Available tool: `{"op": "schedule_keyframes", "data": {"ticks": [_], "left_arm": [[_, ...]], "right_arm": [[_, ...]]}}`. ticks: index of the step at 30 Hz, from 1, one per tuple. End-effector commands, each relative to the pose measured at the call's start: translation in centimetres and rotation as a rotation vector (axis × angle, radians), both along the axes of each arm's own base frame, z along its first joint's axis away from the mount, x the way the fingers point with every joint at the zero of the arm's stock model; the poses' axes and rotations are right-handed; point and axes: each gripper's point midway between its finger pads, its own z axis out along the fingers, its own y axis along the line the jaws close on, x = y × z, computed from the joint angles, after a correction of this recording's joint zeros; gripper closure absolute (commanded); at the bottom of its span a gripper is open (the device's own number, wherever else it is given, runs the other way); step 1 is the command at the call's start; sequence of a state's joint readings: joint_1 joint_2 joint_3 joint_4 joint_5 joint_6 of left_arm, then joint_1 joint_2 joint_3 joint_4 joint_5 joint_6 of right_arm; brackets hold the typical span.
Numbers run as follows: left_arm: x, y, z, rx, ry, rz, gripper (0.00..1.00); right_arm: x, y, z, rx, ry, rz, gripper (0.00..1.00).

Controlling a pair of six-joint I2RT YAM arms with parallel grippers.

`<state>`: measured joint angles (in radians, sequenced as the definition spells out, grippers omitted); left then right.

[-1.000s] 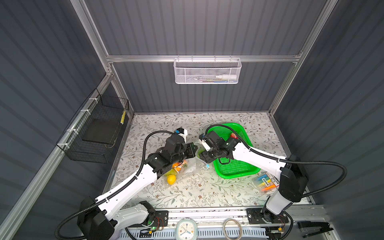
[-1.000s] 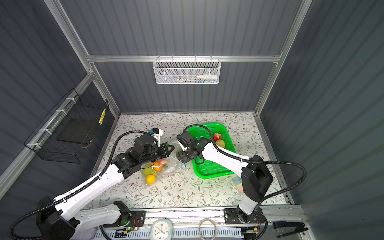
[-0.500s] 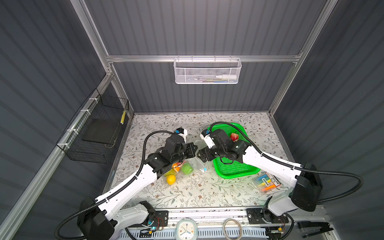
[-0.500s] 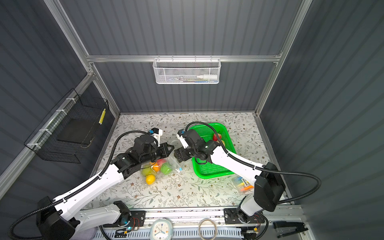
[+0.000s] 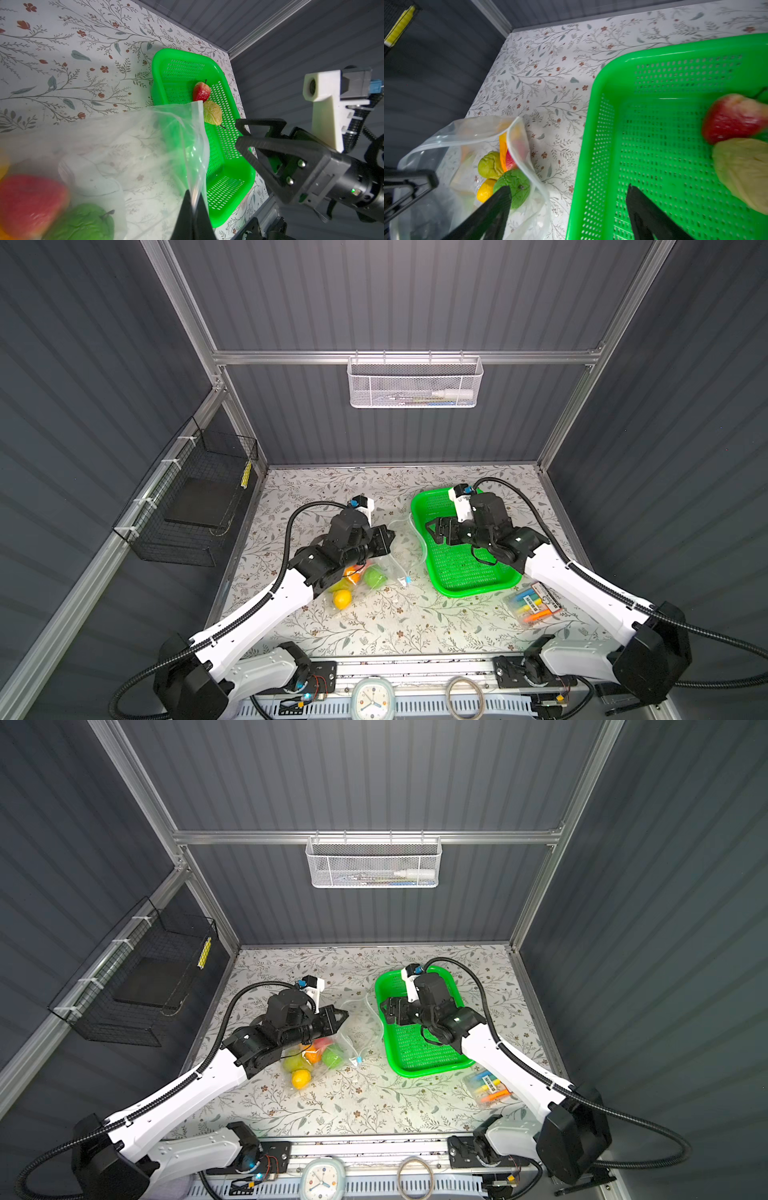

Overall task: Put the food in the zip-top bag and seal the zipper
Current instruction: 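Move the right gripper back over the pale yellow fruit in the basket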

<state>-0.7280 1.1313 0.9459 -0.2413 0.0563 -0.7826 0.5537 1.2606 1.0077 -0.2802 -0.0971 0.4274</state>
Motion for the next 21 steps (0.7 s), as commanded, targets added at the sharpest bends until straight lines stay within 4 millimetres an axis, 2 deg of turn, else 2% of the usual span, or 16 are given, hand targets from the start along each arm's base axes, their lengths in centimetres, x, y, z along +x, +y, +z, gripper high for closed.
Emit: {"op": "schedule_keyframes", "data": {"ticks": [1, 4, 8, 14, 21], "left_arm": [[-0.4, 0.0, 0.0, -0.010, 0.001, -0.007, 1.00], [-0.4, 0.0, 0.0, -0.009, 0.002, -0.008, 1.00], [-0.4, -0.1, 0.2, -0.011, -0.001, -0.010, 1.00], [-0.4, -0.1, 0.2, -0.012, 0.002, -0.006, 1.00], [-0.4, -0.1, 0.3, -0.013, 0.005, -0.006, 1.00]], "right_arm": [[0.6, -4.2, -1.5, -0.102, 0.042, -0.156, 0.10], [0.6, -7.1, -2.8, -0.220, 0.076, -0.208, 0.08], [1.2, -9.5, -3.7, -0.371, 0.098, -0.200, 0.06], [2.6, -12.1, -5.6, -0.590, 0.184, -0.164, 0.05], [4.8, -12.9, -7.9, -0.699, 0.266, -0.101, 0.05]]}}
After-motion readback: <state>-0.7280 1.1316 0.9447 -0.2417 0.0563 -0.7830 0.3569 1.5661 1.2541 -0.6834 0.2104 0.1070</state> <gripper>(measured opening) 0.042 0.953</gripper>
